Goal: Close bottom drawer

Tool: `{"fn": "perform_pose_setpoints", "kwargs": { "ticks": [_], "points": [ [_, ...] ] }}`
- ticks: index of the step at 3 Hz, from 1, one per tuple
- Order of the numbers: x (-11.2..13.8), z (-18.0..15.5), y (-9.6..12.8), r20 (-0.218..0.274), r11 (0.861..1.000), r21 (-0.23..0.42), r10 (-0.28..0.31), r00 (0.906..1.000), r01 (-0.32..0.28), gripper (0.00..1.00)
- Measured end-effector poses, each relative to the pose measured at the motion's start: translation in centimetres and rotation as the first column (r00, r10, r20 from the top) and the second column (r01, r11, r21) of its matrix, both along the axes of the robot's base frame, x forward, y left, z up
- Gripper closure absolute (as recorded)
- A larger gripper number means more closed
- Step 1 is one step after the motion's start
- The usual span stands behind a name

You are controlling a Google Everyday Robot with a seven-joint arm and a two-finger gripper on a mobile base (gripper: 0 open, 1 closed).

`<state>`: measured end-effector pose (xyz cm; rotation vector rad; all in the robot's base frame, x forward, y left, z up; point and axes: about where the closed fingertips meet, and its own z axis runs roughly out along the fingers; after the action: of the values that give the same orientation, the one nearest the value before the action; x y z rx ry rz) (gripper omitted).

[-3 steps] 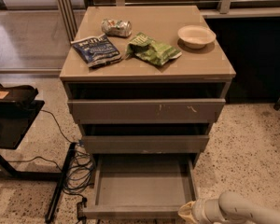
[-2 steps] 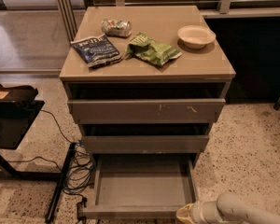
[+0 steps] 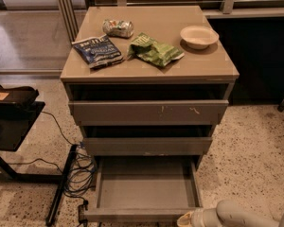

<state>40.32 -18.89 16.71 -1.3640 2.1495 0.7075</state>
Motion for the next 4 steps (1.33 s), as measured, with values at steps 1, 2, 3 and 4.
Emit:
{"fn": "perform_pose_setpoints", "kwargs": {
  "ticks": [1, 2, 3, 4],
  "points": [
    [0.0, -0.07, 0.02, 0.0, 1.0, 0.001, -0.001, 1.0, 0.001, 0.82],
    [0.0, -0.07, 0.02, 0.0, 1.0, 0.001, -0.001, 1.0, 0.001, 0.58],
    [0.0, -0.07, 0.03, 0.0, 1.0, 0.001, -0.001, 1.0, 0.001, 0.35],
    [0.91, 0.15, 0.72, 0.037, 1.0, 0.012, 0.02, 0.9991, -0.02, 0.12]
  ]
}}
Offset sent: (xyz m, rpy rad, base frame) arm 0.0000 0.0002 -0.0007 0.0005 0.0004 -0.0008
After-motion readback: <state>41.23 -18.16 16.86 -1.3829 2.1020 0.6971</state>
